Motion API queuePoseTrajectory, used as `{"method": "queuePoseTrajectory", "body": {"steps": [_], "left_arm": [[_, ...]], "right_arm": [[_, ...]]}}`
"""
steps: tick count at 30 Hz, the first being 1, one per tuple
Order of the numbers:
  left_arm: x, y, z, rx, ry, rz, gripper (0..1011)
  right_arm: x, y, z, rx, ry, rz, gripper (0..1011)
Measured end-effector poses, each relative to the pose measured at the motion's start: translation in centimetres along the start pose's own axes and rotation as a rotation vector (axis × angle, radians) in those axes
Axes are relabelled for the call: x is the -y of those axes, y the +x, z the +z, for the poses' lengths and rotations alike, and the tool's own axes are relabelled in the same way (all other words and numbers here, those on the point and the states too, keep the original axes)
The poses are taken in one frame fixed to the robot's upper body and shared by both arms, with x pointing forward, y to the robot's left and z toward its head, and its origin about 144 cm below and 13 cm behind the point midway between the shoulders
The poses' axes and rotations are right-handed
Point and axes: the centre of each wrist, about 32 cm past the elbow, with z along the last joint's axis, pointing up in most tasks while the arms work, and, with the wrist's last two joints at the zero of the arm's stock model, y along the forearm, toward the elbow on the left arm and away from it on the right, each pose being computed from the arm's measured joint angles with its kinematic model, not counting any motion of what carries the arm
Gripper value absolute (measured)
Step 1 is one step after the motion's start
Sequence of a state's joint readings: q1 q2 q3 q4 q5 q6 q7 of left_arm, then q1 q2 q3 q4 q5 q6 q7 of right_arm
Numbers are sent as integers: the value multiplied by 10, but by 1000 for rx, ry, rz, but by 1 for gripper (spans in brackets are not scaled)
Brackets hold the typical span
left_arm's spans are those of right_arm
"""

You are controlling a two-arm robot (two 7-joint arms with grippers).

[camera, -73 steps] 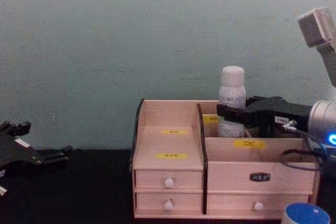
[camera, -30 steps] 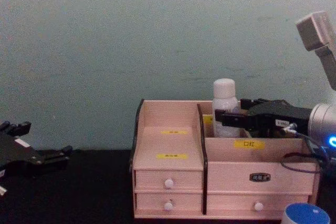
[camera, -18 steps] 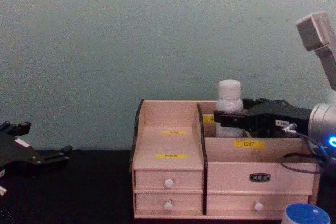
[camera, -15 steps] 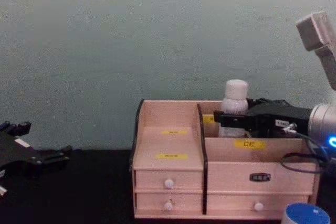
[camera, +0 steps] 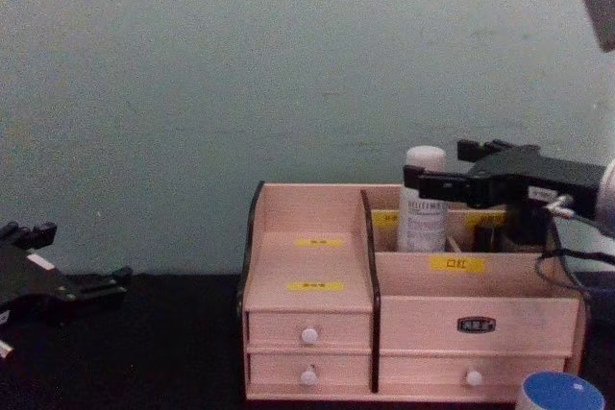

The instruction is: Pick up the facial cleanser and watermelon frost from the table and place them into the tiered storage box.

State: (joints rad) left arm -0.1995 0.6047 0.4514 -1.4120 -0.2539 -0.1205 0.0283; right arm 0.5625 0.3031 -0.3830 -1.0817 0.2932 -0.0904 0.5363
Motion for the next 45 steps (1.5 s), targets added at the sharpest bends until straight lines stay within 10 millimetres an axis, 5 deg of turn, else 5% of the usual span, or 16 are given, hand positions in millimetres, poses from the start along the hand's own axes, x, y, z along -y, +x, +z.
{"method": "queuePoseTrajectory", "body": {"steps": [15, 28, 45], "left_arm": [[0, 0, 0, 0, 0, 0, 1001], [0, 0, 0, 0, 0, 0, 1001], [0, 0, 0, 0, 0, 0, 1001]], "right_arm": [[83, -9, 19, 11, -26, 34, 1000], [135, -26, 15, -35, -137, 86, 1000], [137, -32, -4, -152, -327, 133, 1000]]}}
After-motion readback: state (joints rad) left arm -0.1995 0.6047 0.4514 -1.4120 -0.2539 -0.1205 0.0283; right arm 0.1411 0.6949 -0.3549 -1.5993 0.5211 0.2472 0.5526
